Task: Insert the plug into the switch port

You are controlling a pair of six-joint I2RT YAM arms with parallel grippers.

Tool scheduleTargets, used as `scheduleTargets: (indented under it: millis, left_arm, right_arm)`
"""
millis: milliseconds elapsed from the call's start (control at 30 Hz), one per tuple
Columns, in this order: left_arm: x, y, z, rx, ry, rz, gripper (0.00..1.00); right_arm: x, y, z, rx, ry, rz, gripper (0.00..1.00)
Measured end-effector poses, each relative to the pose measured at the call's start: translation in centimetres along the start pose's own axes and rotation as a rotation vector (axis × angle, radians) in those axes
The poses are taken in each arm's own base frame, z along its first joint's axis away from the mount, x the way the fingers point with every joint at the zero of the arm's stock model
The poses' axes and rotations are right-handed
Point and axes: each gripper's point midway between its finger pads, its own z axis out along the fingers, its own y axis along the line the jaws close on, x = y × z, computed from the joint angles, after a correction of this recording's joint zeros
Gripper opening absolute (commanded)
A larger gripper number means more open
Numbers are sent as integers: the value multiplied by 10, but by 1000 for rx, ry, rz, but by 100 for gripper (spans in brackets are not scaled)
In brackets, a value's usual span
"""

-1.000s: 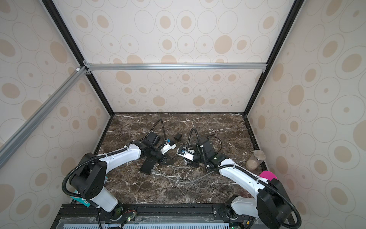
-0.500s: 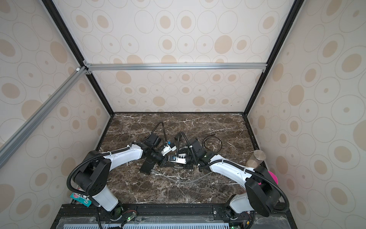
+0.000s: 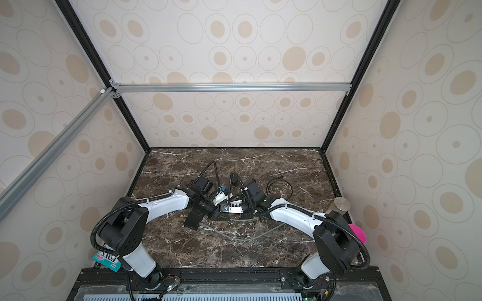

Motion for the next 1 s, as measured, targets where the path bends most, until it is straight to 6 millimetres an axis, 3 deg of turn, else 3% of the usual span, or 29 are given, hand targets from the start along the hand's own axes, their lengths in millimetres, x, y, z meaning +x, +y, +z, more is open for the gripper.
scheduleTargets:
  millis: [1000]
  left_arm:
    - [3,-1,0,6,11,-5,0]
  right_arm:
    - [-6,3,8,-44,-33,-144,25]
